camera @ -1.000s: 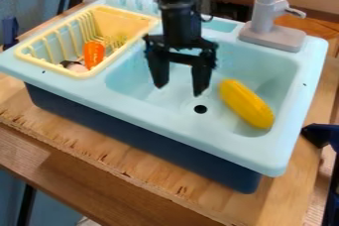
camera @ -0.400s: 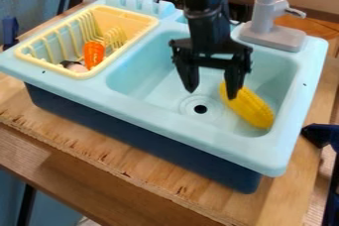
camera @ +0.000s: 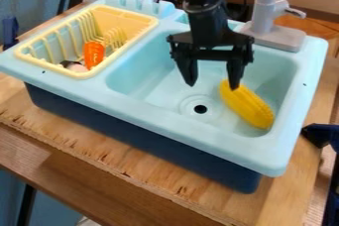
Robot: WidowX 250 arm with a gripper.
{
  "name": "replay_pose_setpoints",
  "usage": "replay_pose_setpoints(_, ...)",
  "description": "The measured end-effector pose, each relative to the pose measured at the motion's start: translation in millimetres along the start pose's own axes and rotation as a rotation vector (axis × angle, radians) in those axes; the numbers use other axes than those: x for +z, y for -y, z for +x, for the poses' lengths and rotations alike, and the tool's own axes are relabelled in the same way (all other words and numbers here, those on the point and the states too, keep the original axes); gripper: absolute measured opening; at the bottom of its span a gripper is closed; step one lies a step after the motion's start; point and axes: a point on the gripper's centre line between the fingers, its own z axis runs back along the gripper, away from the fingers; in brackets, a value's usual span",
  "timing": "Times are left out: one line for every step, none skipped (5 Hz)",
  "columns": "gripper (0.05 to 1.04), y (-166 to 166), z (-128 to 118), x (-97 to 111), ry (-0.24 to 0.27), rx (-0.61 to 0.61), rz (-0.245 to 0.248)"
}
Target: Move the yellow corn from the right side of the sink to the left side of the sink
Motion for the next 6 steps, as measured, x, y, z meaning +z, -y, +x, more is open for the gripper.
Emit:
replay_pose_setpoints(0.999, 6.2, 6.3, 1.5, 0.044, 0.11, -0.027)
replay_pose_setpoints(0.999, 10.8, 0.0, -7.2, 0.037, 0.271, -0.077)
replay_pose_setpoints(0.999, 15.0, -6.2, -14.5, 0.022, 0.405, -0.123)
replay_pose_setpoints(0.999, 13.3, -6.5, -16.2, 0.017, 0.467, -0.113)
replay_pose_setpoints(0.999, 12.6, -4.7, -26.6, -0.01, 0.531, -0.087)
replay_pose_setpoints(0.993, 17.9, 2.8, -38.2, -0.029, 0.552, -0.06)
